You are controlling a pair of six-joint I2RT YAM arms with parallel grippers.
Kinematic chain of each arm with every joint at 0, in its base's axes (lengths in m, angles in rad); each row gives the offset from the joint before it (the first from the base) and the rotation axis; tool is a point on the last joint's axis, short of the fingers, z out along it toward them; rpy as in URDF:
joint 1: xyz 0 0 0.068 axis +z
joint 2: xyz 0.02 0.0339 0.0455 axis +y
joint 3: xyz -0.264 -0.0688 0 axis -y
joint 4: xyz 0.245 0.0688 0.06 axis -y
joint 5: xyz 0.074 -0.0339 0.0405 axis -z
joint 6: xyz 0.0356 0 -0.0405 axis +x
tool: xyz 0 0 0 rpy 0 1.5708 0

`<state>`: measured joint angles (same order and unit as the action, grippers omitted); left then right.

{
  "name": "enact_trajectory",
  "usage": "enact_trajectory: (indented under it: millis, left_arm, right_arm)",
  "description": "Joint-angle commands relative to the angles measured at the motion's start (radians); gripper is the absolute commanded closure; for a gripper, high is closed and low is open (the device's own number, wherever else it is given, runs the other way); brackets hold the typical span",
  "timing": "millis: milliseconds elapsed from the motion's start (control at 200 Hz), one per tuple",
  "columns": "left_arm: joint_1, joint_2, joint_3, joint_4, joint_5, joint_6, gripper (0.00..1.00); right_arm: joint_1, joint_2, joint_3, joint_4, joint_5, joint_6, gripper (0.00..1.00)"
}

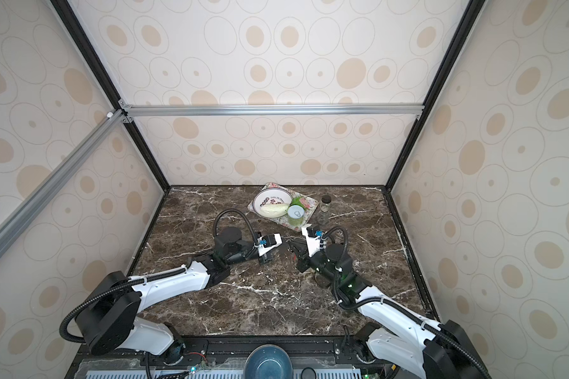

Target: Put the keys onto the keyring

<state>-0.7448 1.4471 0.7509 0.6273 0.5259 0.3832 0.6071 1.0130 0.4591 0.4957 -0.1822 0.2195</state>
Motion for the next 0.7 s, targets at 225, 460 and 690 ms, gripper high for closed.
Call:
enact_trajectory:
  millis: [225,460,690]
  left_arm:
    - [0.003,-0.066,0.009,0.132,0.100,-0.041,1.00]
    - [0.005,-0.073,0.015,0.105,0.111,-0.038,0.90]
    - [0.004,-0.073,0.055,-0.011,0.132,0.005,0.75]
  right_arm:
    - [-0.038,-0.057,-0.042,-0.028,0.085,0.004,1.00]
    - [-0.029,-0.122,-0.042,-0.074,0.097,-0.025,1.00]
    - [0.012,-0.142,-0.023,-0.115,0.149,-0.079,1.00]
